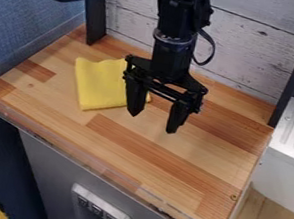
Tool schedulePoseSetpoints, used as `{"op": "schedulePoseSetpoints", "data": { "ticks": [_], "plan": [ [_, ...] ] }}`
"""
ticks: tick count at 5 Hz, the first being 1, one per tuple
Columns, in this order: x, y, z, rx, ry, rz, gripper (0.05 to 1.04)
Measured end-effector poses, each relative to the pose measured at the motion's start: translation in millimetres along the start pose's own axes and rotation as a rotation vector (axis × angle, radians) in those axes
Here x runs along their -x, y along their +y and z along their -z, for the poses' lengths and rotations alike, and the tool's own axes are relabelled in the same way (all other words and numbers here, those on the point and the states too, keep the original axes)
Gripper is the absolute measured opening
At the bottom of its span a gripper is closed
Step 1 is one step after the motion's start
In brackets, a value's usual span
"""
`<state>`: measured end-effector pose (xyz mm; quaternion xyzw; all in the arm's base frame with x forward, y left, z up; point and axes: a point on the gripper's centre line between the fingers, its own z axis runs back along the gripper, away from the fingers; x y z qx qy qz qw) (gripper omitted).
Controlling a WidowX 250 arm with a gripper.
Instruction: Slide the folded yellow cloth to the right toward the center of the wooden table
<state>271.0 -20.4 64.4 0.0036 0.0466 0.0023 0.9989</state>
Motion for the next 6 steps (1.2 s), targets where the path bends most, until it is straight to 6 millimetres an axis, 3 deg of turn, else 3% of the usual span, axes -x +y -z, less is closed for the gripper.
{"op": "schedulePoseSetpoints", "data": {
  "ticks": [1,6],
  "plan": [
    [-3.3,5.7,0.4,0.003,-0.017,0.054,0.997],
    [-27.5,84.6,-8.0,-0.012,-0.147,0.435,0.999]
  ]
}}
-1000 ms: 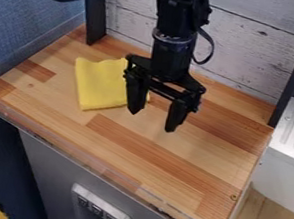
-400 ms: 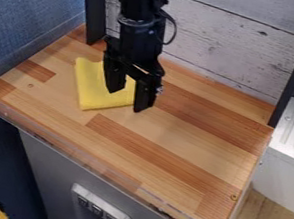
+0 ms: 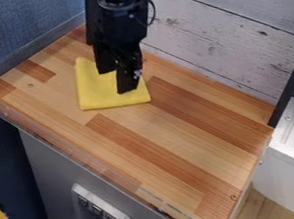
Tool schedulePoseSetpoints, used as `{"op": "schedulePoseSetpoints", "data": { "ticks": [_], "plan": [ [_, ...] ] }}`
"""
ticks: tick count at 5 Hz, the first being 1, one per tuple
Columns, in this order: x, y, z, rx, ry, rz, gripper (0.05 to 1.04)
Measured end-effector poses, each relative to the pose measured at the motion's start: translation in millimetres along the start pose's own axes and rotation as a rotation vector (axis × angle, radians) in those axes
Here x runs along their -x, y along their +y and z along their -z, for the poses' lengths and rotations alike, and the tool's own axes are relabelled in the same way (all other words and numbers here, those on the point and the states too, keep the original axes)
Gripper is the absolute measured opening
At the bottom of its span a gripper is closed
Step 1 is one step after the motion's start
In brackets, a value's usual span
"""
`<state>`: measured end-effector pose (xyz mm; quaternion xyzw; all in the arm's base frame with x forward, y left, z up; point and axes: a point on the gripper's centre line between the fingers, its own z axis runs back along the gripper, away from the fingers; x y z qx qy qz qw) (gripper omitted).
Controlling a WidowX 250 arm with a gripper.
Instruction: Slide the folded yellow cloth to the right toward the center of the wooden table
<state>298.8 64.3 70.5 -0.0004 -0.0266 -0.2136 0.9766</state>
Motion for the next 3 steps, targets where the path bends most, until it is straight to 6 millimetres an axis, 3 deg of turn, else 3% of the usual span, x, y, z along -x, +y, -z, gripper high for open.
{"op": "schedulePoseSetpoints", "data": {
  "ticks": [3],
  "plan": [
    [-11.4,26.0,-1.8,0.022,0.027,0.082,0.999]
  ]
}}
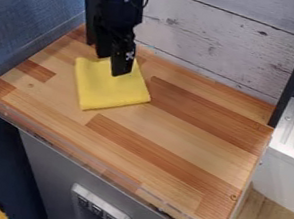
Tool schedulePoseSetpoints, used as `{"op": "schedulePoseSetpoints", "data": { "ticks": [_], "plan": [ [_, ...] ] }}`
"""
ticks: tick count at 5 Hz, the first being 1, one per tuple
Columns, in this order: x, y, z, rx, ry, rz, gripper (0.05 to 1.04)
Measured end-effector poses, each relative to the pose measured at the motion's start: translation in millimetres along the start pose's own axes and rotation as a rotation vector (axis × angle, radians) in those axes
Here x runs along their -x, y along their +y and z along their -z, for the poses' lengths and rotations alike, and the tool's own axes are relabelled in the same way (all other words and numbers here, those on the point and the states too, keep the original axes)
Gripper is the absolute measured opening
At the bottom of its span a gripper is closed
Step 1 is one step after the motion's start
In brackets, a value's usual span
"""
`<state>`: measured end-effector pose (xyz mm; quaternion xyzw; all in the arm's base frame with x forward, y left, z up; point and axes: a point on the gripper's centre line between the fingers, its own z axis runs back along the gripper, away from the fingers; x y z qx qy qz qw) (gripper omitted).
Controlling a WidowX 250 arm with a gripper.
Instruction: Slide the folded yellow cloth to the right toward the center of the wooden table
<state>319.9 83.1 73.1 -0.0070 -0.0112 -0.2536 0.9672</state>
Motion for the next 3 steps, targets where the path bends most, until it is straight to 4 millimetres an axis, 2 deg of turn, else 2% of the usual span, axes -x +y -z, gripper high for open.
{"op": "schedulePoseSetpoints", "data": {
  "ticks": [2,3],
  "plan": [
    [-8.5,11.9,-0.9,0.017,0.029,0.036,0.997],
    [-12.4,19.9,-1.9,0.017,0.037,0.034,0.909]
  ]
}}
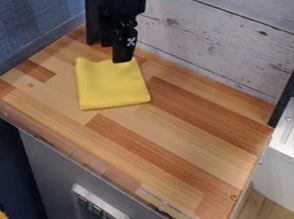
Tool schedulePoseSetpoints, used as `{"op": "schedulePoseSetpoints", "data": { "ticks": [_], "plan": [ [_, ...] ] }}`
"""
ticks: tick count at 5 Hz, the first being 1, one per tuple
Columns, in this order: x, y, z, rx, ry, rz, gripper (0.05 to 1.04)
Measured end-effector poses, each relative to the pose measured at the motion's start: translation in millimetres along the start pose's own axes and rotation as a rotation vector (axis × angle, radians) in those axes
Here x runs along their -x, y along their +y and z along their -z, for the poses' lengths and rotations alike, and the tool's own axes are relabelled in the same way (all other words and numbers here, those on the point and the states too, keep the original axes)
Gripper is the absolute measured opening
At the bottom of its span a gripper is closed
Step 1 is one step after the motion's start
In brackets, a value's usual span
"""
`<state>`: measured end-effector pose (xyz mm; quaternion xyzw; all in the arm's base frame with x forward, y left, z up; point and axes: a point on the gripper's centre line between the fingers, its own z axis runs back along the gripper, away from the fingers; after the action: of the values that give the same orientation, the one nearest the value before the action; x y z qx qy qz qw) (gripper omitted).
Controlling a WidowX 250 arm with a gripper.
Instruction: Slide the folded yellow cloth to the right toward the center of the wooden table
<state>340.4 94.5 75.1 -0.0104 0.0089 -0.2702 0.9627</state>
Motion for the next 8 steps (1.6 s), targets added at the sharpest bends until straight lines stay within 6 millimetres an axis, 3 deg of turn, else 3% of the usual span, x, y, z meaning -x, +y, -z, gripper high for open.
{"op": "schedulePoseSetpoints", "data": {
  "ticks": [2,3,4,8],
  "plan": [
    [1.9,2.9,8.2,-0.022,0.008,0.003,0.334],
    [3.3,3.5,18.4,-0.031,0.011,0.007,0.136],
    [9.5,1.8,29.9,-0.038,0.014,0.007,0.067],
    [19.1,8.7,57.3,-0.036,-0.029,-0.015,0.062]
  ]
}}
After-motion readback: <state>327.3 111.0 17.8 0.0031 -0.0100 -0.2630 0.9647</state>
